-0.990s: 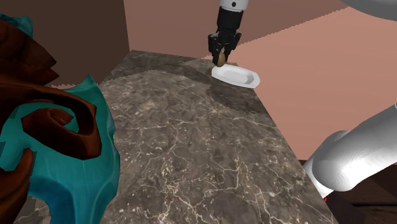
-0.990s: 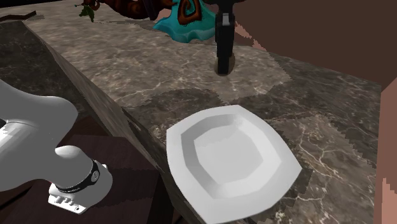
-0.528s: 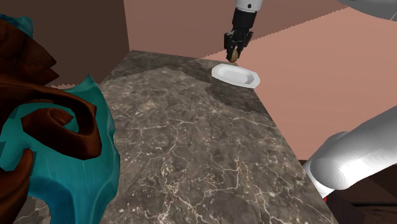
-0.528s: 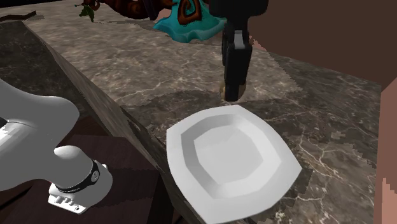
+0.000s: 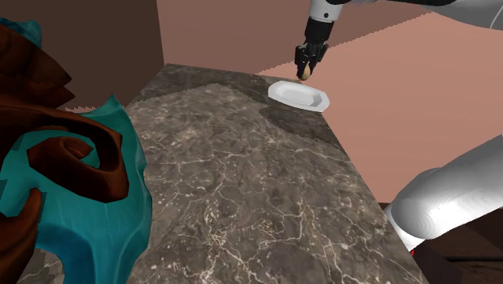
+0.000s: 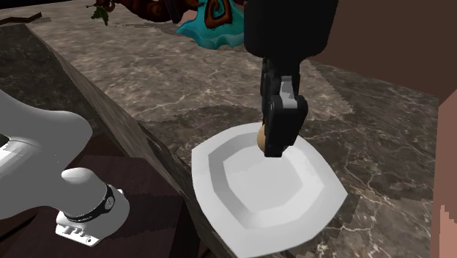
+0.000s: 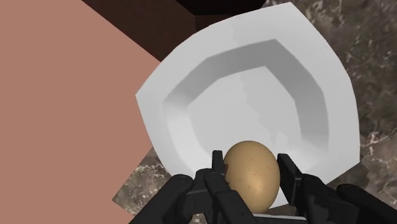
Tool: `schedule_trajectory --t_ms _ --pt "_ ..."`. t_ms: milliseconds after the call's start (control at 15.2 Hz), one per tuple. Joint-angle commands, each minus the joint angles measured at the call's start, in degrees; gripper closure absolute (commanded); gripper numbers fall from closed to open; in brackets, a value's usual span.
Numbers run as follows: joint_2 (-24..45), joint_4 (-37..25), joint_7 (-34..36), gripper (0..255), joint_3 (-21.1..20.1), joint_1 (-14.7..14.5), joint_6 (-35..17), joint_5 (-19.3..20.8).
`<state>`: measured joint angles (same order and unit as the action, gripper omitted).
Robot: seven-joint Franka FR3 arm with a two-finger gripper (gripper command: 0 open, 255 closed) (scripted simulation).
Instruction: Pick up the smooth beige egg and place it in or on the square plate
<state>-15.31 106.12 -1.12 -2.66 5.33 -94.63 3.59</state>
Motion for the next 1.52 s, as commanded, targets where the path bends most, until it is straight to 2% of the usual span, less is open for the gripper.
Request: schedule_trajectory --t_ms 0,594,1122,1188,1452 --pt "-0.46 1.95 -0.01 255 0.07 0.02 -1.53 0.00" --pt "-1.37 9.53 0.38 255 0.11 0.00 -8.17 0.04" --pt "-1.36 9.51 0.38 255 0.11 0.00 -8.17 0.04" --pt "-1.36 9.51 0.38 0 0.11 0.00 -8.17 0.04" --pt "-1.36 9.51 0.38 0 0.11 0.00 -8.17 0.04"
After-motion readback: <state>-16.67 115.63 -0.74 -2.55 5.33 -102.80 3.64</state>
